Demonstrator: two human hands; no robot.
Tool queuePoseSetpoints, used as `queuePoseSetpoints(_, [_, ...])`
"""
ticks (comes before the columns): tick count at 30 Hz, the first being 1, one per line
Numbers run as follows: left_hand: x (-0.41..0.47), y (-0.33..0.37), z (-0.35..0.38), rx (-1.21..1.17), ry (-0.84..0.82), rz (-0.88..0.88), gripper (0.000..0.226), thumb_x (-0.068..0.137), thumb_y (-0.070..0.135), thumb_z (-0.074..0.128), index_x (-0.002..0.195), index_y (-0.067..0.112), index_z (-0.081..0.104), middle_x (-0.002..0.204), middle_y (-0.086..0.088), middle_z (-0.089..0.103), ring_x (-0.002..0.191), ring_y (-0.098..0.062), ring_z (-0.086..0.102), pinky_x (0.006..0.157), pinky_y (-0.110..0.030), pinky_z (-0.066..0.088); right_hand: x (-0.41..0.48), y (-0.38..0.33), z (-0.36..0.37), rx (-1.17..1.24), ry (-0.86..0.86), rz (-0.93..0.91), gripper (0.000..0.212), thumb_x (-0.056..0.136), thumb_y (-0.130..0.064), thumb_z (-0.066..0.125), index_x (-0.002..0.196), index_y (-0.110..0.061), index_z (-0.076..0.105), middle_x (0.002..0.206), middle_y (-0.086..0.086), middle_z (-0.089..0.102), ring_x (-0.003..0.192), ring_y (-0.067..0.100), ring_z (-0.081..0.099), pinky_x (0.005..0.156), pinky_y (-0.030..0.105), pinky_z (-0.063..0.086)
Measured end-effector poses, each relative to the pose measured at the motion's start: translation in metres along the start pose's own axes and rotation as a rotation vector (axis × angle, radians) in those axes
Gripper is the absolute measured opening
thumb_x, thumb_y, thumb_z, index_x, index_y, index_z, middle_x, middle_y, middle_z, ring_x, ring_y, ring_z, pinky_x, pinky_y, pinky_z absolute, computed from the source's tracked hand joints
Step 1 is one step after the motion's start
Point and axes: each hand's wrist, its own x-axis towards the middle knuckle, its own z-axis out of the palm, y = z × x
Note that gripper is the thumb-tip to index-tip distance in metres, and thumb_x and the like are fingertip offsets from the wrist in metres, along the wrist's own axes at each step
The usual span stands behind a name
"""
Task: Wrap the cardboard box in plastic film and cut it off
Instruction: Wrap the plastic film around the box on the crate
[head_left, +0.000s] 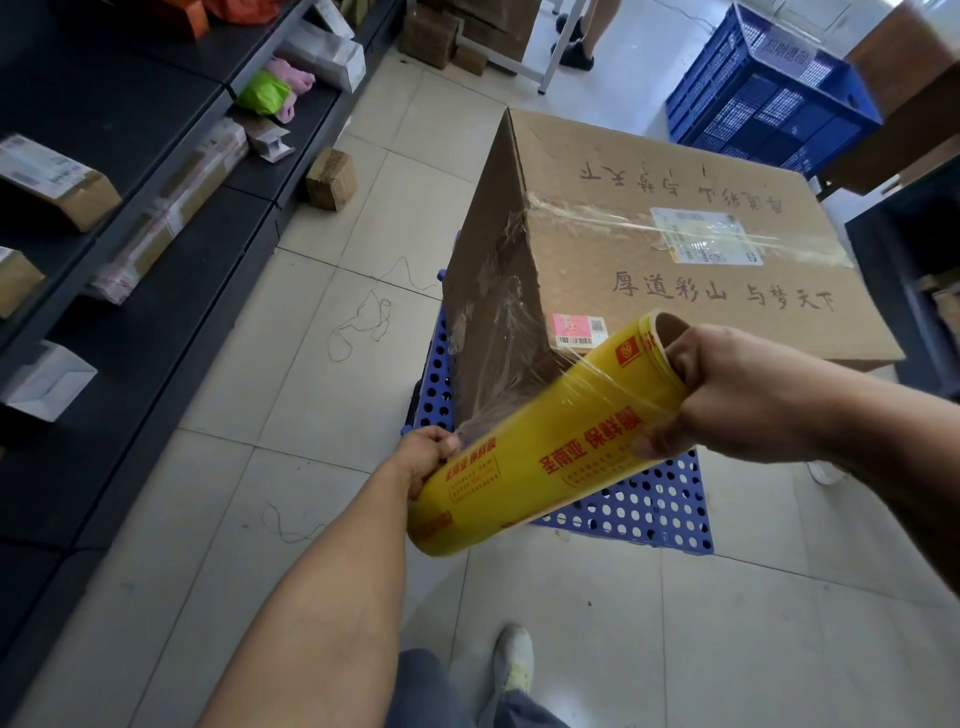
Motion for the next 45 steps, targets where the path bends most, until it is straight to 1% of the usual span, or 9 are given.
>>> queuePoseSetpoints(6, [0.003,-0.001,-0.004,-0.101,0.105,0.041,0.024,0.098,0.009,0.047,0.076,0.01,0.056,0.067,-0.006,0.056,0.057,-0.017,0.051,0.055,-0.03,0.047,-0.001,0.001,0.002,-0.033,0.014,0.041,0.01,0.074,-0.011,0.078,0.081,-0.008,0.072,0.079,0.001,0.072,0.078,0.022,0.068,0.074,0.039,0.057])
queuePoseSetpoints(10, [-0.005,-0.005,-0.007,-0.046,-0.106,-0.004,0.015,0.095,0.01,0.052,0.082,0.009,0.06,0.072,-0.004,0.06,0.064,-0.017,0.059,0.061,-0.031,0.052,-0.003,0.0,0.0,-0.024,0.021,0.046,0.008,0.075,-0.011,0.077,0.082,-0.01,0.072,0.08,0.0,0.072,0.079,0.02,0.067,0.072,0.032,0.055])
queuePoseSetpoints(15, [-0.009,-0.014,-0.009,-0.146,-0.345,-0.074,0.028,0.067,0.001,0.038,0.045,0.017,0.042,0.059,-0.004,0.044,0.059,-0.02,0.041,0.059,-0.031,0.037,-0.007,-0.004,-0.004,0.061,0.042,0.015,0.008,0.077,-0.014,0.076,0.073,-0.018,0.069,0.074,-0.009,0.068,0.071,0.008,0.062,0.056,0.017,0.041])
queuePoseSetpoints(19, [-0.014,-0.026,-0.016,-0.057,-0.464,-0.129,0.036,0.075,-0.01,0.034,0.056,0.013,0.054,0.068,-0.006,0.058,0.063,-0.019,0.057,0.065,-0.032,0.046,-0.01,-0.009,-0.005,0.09,0.039,-0.008,0.016,0.077,-0.014,0.075,0.068,-0.023,0.065,0.071,-0.011,0.067,0.07,0.004,0.061,0.057,0.015,0.039])
queuePoseSetpoints(21, [-0.014,-0.032,-0.016,0.048,-0.505,-0.127,0.031,0.083,-0.012,0.042,0.083,0.006,0.067,0.083,-0.009,0.066,0.078,-0.022,0.063,0.077,-0.037,0.05,-0.011,-0.011,-0.005,0.074,0.048,-0.015,0.015,0.077,-0.015,0.074,0.069,-0.023,0.066,0.072,-0.01,0.067,0.071,0.006,0.061,0.056,0.017,0.04])
queuePoseSetpoints(23, [-0.015,-0.036,-0.016,0.103,-0.462,-0.116,0.025,0.089,-0.007,0.048,0.104,0.002,0.066,0.092,-0.009,0.068,0.087,-0.023,0.062,0.086,-0.036,0.05,-0.011,-0.012,-0.006,0.058,0.059,-0.012,0.013,0.077,-0.016,0.075,0.07,-0.022,0.066,0.072,-0.009,0.068,0.071,0.008,0.062,0.056,0.018,0.04])
queuePoseSetpoints(28, [-0.018,-0.042,-0.013,-0.024,-0.386,-0.102,0.019,0.098,0.008,0.046,0.109,0.007,0.061,0.097,-0.009,0.066,0.089,-0.024,0.062,0.087,-0.039,0.05,-0.011,-0.013,-0.007,0.05,0.069,0.021,0.009,0.077,-0.017,0.074,0.074,-0.02,0.066,0.075,-0.005,0.069,0.074,0.014,0.063,0.057,0.022,0.042])
queuePoseSetpoints(37, [-0.012,-0.036,-0.01,0.002,-0.301,-0.109,0.022,0.097,0.013,0.05,0.081,0.012,0.066,0.065,-0.001,0.067,0.056,-0.013,0.062,0.055,-0.028,0.052,-0.008,-0.011,-0.009,0.045,0.055,0.064,0.01,0.077,-0.018,0.074,0.08,-0.016,0.064,0.079,0.0,0.069,0.078,0.02,0.064,0.059,0.025,0.045])
queuePoseSetpoints(45, [-0.004,-0.023,-0.015,0.046,-0.108,-0.036,0.029,0.096,0.003,0.046,0.072,0.011,0.06,0.068,-0.004,0.06,0.058,-0.017,0.056,0.055,-0.027,0.05,-0.005,0.001,-0.007,0.073,0.017,0.077,0.012,0.075,-0.012,0.076,0.08,-0.021,0.068,0.068,-0.009,0.071,0.075,0.01,0.065,0.063,0.021,0.042])
